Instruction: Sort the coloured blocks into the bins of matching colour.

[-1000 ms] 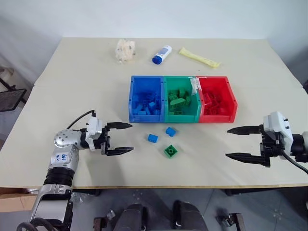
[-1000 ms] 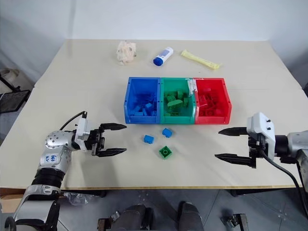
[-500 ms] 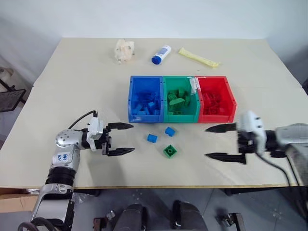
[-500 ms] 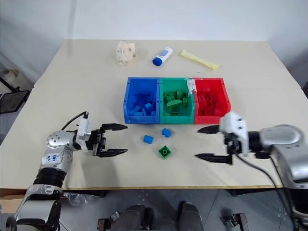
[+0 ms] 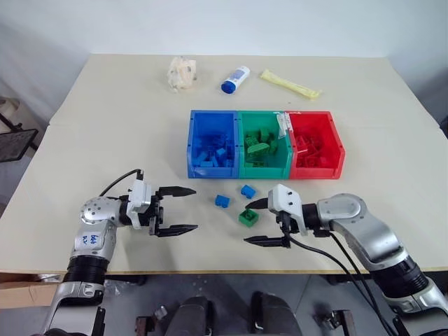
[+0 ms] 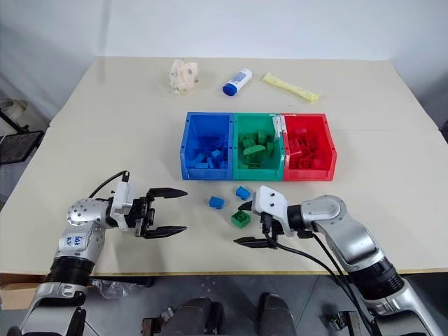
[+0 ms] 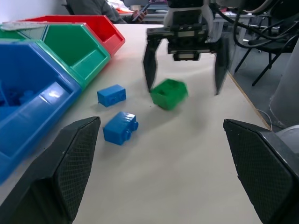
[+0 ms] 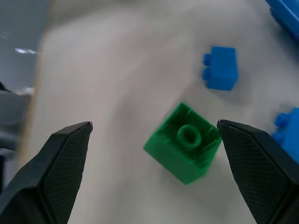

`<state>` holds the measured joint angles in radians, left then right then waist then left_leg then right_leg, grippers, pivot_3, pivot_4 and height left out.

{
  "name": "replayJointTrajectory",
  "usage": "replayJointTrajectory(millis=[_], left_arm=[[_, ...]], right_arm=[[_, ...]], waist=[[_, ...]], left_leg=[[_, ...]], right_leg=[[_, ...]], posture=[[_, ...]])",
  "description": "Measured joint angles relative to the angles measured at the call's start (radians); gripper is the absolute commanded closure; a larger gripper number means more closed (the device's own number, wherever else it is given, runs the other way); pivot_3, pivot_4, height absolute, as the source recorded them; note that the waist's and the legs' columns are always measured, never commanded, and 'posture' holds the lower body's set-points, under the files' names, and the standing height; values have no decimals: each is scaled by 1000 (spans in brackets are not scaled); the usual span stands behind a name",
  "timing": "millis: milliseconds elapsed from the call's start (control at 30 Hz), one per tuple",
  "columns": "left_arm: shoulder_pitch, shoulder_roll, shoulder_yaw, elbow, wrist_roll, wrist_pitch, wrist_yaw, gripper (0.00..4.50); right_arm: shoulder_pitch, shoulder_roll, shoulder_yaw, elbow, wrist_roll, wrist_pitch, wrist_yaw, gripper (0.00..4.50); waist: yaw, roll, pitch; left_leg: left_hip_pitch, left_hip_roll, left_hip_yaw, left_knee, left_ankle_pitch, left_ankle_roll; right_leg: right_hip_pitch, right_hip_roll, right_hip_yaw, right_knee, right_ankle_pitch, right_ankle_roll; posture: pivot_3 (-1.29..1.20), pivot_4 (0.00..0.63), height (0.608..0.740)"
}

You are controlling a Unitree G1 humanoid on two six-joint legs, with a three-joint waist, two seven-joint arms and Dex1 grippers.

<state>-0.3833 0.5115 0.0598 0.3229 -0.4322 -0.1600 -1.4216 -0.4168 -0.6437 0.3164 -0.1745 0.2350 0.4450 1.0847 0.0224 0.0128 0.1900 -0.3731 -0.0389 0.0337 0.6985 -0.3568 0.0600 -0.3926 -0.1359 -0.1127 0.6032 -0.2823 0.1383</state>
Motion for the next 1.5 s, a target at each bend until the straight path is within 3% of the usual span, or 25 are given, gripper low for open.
replayJointTrajectory(millis=[67, 367, 700, 867, 1133, 1267, 1433, 1500], left_arm=[[5, 2, 2, -8, -2, 8, 6, 0], [16, 3, 1, -37, -6, 16, 21, 0], [11, 2, 1, -29, -6, 15, 22, 0], [-11, 0, 1, 0, -6, 8, 21, 0], [-44, -23, -4, 41, 1, -5, 25, 0], [-46, -25, -6, 42, 3, -5, 32, 0], [-46, -25, -6, 42, 3, -5, 34, 0], [-46, -25, -6, 42, 3, -5, 34, 0]], right_arm=[[-3, 25, 6, 20, -12, -9, -9, 604], [-4, 43, 11, 23, -18, -8, -9, 3507], [-7, 45, -68, -34, 72, 37, -7, 3544], [-130, 45, -137, -20, 105, 61, -30, 3544], [-435, 119, -169, 402, 0, -65, -131, 3544], [-469, 138, -168, 543, -38, -113, -139, 2222], [-495, 143, -169, 570, -47, -143, -111, 440], [-498, 143, -169, 570, -47, -146, -103, 67]], waist=[[-3, 0, 0], [-4, 0, 0], [-3, 0, 0], [-6, 0, 0], [-24, 0, 0], [-30, 0, 0], [-33, 0, 0], [-32, 0, 0]], left_leg=[[0, 0, 0, 0, 0, 0], [0, 1, 0, 0, 0, 0], [0, 1, 0, 0, 0, 0], [1, 1, 1, 0, 0, 0], [0, 0, 0, -2, 0, 0], [0, 0, 0, -2, 0, 0], [0, 1, 1, -1, 0, 0], [0, 1, 0, -1, 0, 0]], right_leg=[[0, 0, 0, 0, 0, 0], [0, 1, 0, 0, 0, 0], [0, 1, 1, 0, 0, 0], [0, 1, 1, 0, 0, 0], [-1, 1, 0, 3, 0, 0], [-2, 1, 0, 3, 0, 0], [-2, 1, 0, 3, 0, 0], [-2, 1, 0, 3, 0, 0]], posture=[[0, 150, 740], [0, 150, 740], [0, 150, 740], [0, 150, 740], [0, 150, 740], [0, 150, 740], [0, 150, 740], [0, 150, 740]])
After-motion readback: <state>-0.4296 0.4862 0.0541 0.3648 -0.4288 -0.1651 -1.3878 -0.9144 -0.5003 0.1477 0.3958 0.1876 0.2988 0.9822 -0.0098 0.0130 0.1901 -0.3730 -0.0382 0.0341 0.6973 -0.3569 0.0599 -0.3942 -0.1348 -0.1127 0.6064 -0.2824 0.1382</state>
